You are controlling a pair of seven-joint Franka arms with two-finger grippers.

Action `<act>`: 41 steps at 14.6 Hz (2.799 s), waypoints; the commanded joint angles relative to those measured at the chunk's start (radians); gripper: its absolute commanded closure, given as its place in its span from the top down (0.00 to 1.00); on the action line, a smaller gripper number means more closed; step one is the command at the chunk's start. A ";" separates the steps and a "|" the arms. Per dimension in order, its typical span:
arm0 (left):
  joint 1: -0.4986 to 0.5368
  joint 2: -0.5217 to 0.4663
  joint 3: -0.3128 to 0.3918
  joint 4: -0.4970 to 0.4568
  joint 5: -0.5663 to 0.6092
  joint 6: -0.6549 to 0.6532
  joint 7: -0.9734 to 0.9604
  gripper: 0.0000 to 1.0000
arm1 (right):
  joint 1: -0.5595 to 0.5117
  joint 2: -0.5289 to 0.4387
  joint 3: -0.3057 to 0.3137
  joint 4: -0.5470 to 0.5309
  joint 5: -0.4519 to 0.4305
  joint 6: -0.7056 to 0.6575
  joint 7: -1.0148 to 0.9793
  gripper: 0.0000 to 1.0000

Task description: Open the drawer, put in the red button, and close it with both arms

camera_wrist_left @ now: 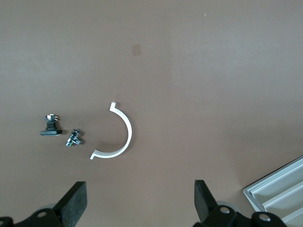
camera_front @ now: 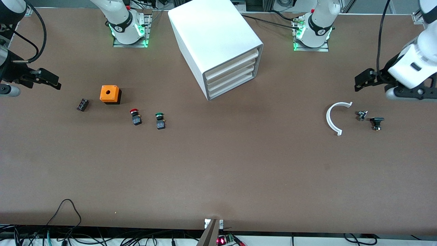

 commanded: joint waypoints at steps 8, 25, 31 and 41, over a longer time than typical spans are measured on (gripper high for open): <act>-0.002 0.275 -0.003 -0.112 -0.335 -0.008 0.070 1.00 | -0.009 0.006 0.009 0.019 0.012 -0.020 -0.001 1.00; -0.019 0.476 -0.331 -0.508 -1.009 0.247 0.670 1.00 | 0.132 0.175 0.009 0.021 0.052 0.122 0.002 1.00; -0.028 0.471 -0.374 -0.562 -1.049 0.262 0.670 0.93 | 0.185 0.310 0.058 -0.019 0.070 0.228 0.069 1.00; 0.003 0.451 -0.373 -0.550 -1.051 0.256 0.780 0.00 | 0.184 0.373 0.076 -0.322 0.056 0.611 -0.066 1.00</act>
